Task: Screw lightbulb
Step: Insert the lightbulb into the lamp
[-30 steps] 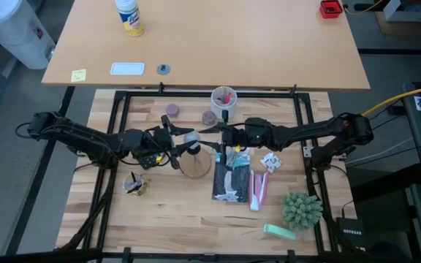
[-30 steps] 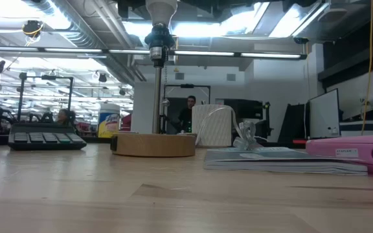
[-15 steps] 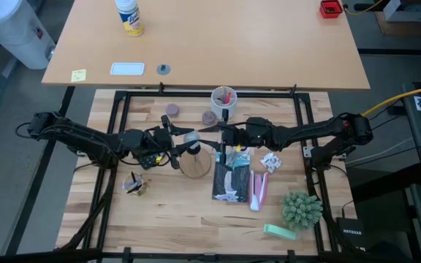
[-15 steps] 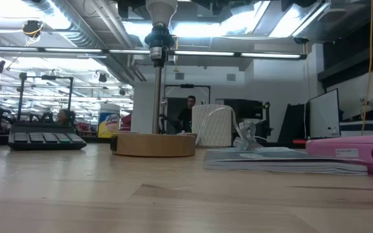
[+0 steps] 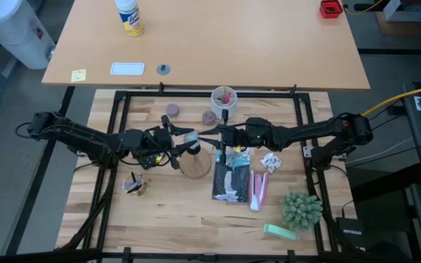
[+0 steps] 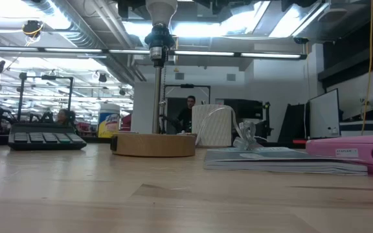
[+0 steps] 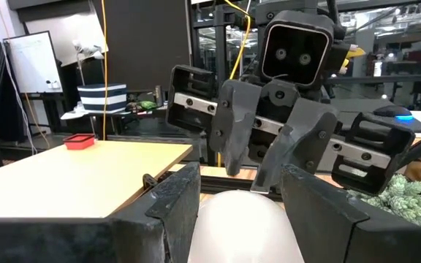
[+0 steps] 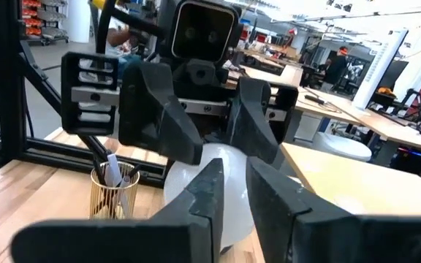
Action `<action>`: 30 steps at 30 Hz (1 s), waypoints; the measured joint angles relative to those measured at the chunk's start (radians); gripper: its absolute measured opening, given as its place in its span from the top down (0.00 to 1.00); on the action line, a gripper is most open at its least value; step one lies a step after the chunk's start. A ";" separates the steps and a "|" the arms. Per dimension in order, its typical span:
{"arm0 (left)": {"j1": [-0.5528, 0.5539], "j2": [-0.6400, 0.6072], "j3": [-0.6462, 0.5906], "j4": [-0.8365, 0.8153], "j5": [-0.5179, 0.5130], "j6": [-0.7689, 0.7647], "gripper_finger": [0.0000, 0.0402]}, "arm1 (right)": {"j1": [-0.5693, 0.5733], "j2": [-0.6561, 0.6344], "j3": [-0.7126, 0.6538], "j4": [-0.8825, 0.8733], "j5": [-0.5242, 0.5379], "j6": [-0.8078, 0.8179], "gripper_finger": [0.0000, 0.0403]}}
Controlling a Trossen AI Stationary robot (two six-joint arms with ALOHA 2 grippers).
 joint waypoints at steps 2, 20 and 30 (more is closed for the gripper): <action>0.000 0.000 0.000 0.000 0.000 0.000 0.55 | 0.000 0.000 0.000 -0.007 0.000 0.000 0.84; 0.000 0.000 -0.001 0.016 0.001 0.000 0.55 | 0.000 0.000 0.001 0.058 0.000 0.000 0.84; 0.000 0.000 0.000 0.016 0.000 0.000 0.55 | 0.000 0.042 0.001 0.110 0.000 0.000 0.85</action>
